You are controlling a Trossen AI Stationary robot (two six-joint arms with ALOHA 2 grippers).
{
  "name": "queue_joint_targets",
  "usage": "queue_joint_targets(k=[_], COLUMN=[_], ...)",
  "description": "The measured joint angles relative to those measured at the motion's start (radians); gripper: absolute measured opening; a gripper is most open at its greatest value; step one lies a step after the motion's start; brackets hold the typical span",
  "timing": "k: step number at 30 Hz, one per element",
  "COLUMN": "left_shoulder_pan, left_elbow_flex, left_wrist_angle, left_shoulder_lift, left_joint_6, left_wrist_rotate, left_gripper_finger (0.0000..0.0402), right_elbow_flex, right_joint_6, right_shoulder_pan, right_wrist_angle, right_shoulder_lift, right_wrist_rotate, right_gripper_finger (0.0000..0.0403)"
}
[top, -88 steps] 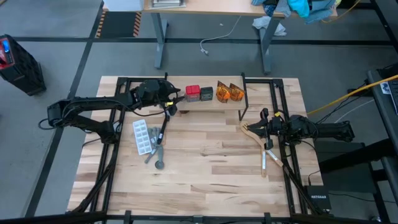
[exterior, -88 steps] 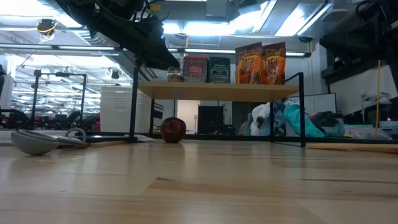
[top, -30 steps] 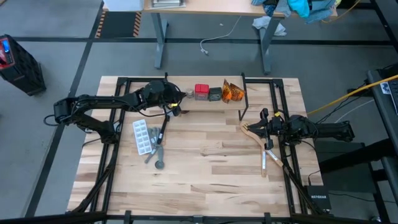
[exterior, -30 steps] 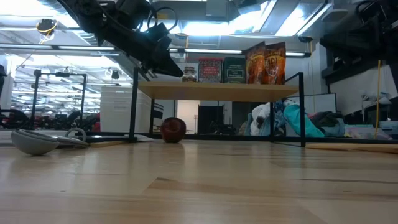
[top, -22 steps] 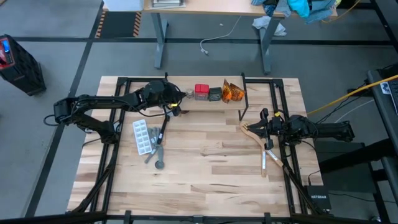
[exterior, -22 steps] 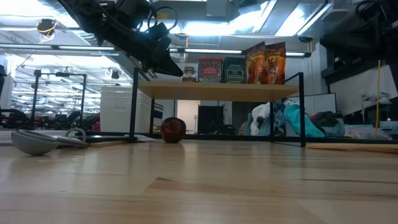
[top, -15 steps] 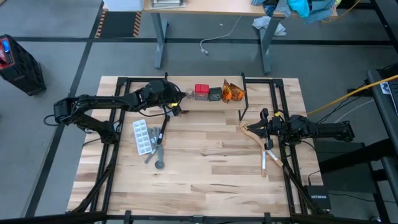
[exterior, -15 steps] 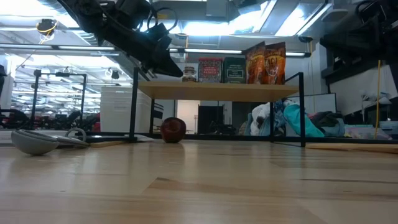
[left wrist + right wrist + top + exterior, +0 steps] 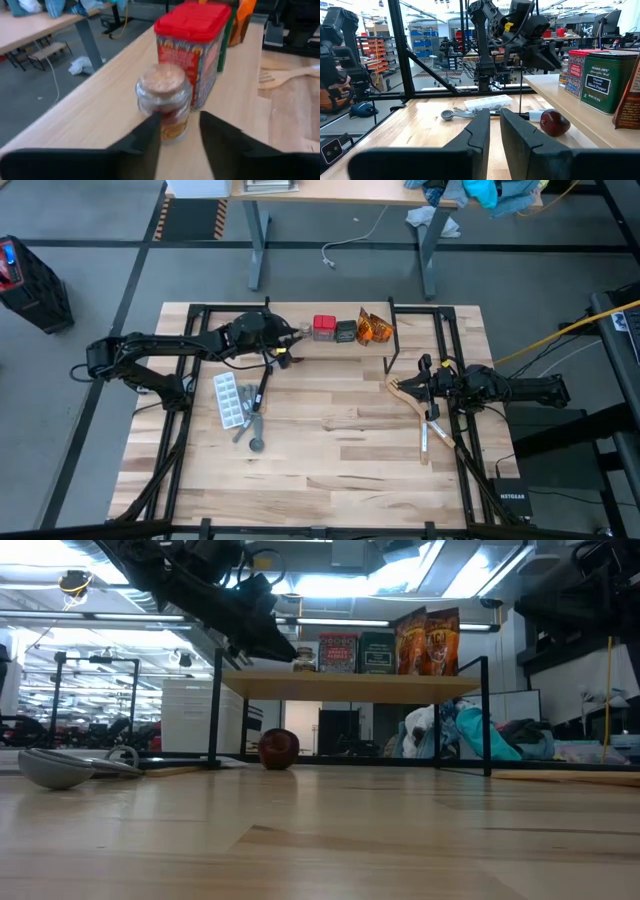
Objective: Shelf spices
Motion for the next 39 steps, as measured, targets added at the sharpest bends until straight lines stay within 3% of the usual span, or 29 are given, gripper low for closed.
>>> queue_joint_targets(k=[7, 15, 24, 39], left_shoulder_pan=[-0.005, -0.001, 0.014, 0.065], left_elbow_flex=[0.0, 0.0, 0.0, 0.0], left_wrist_angle=[0.001, 0.073, 0.127, 0.173], left_shoulder_lift=[-0.001, -0.001, 0.043, 0.108], left_joint_6=[0.002, 0.032, 0.056, 0.065], left_wrist_rotate=[-0.014, -0.014, 0.01, 0.076], left_gripper_finger=[0.0255, 0.0325, 0.036, 0.0363], right_elbow_flex=[0.0, 0.0, 0.0, 0.0], right_joint_6=[0.0, 0.0, 0.0, 0.0], right_shoulder_pan=[0.0, 0.0, 0.0, 0.0], right_wrist_angle=[0.0, 0.0, 0.0, -0.001], right_shoulder_lift=[0.0, 0.0, 0.0, 0.0], right_wrist_rotate=[0.0, 0.0, 0.0, 0.0], right_gripper_finger=[0.005, 0.005, 0.005, 0.005])
